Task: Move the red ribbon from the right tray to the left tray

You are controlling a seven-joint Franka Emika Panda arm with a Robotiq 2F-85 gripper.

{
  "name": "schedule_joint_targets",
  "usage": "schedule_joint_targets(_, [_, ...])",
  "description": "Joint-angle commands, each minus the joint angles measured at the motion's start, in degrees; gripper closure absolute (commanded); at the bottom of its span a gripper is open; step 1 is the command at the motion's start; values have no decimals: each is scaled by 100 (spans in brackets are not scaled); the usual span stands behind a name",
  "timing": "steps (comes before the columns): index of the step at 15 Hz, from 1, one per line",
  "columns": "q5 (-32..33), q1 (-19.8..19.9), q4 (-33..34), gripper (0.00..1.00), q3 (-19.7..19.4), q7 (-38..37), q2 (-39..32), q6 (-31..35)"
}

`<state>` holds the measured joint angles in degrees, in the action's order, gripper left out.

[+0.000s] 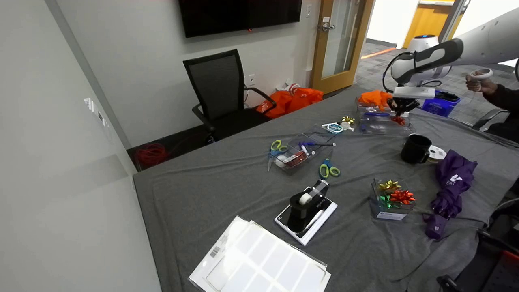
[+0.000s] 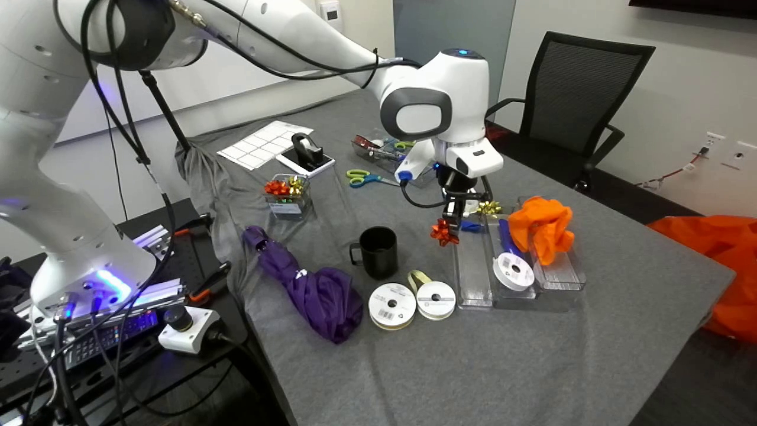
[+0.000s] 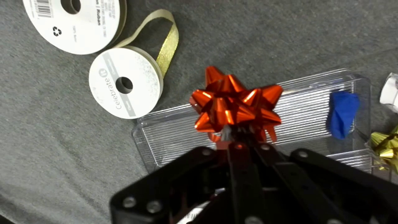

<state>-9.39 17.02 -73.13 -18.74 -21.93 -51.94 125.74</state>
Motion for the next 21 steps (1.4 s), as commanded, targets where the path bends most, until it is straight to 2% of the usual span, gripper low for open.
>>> schedule_joint_targets(1, [0, 0, -9, 100, 3, 0, 0, 0])
schedule_joint_targets(6, [32, -78, -1003, 100, 89, 652, 585, 345])
schedule_joint_targets(10, [-1, -219, -2027, 100, 118, 1233, 1321, 602])
schedule_joint_targets(11, [139, -135, -2240, 100, 272, 1269, 1541, 642])
schedule_joint_targets(18, [48, -226, -4016, 100, 601, 1724, 3122, 1047])
schedule_joint_targets(21, [-301, -230, -4890, 100, 846, 1966, 3810, 1116])
